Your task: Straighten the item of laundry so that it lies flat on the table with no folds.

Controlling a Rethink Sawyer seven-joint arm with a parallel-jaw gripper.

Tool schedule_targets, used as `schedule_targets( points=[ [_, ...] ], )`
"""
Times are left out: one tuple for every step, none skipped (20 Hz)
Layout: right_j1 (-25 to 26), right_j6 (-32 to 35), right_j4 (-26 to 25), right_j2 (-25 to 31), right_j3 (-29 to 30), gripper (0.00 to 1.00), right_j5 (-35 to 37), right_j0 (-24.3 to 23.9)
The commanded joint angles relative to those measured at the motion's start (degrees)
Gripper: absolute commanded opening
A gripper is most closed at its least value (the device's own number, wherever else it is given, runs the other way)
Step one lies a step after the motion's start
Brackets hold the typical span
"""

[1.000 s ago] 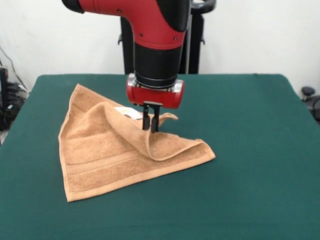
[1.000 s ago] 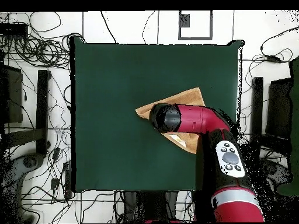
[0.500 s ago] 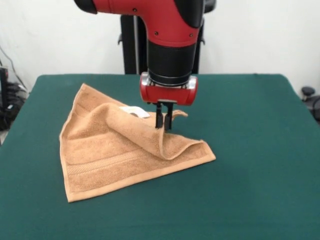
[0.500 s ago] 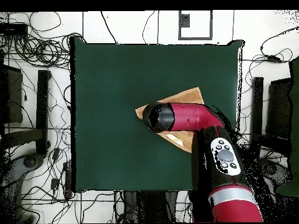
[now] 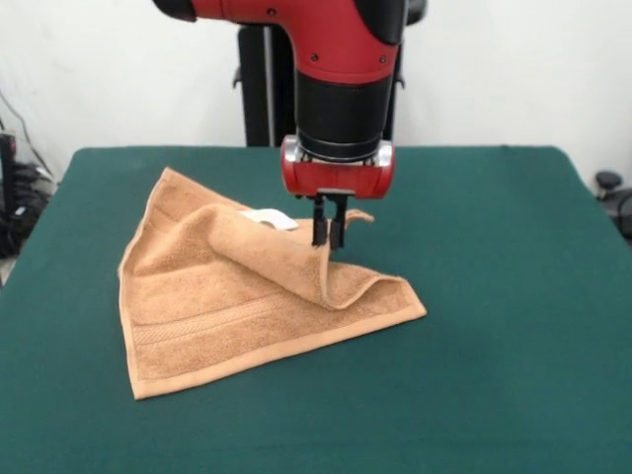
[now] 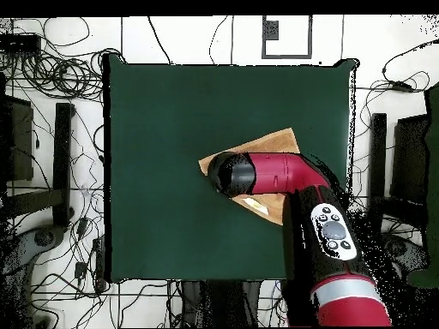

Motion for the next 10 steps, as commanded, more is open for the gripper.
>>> schedule_targets(
  points=[
    [0.36, -12.56, -2.45, 9.50, 5.97, 0.00, 6.38, -1.48],
    [0.55, -13.21, -2.53, 10.08, 5.80, 0.00, 6.98, -1.90],
    [0.43, -13.60, -2.76, 10.53, 6.06, 0.00, 7.22, -2.27],
    [0.32, -13.99, -2.99, 10.98, 6.33, 0.00, 7.45, -2.64],
    [0.15, -13.89, -3.14, 11.28, 6.75, 0.00, 7.59, -2.91],
    [-0.03, -13.80, -3.29, 11.57, 7.16, 0.00, 7.73, -3.18],
    [-0.18, -13.57, -3.44, 11.78, 7.42, 0.00, 7.82, -3.35],
    [-0.32, -13.28, -3.66, 12.01, 7.71, 0.00, 7.87, -3.52],
    [-0.40, -13.11, -3.83, 12.26, 7.84, 0.00, 8.01, -3.70],
    [-0.43, -13.02, -4.00, 12.48, 7.99, 0.00, 8.17, -3.87]
  ],
)
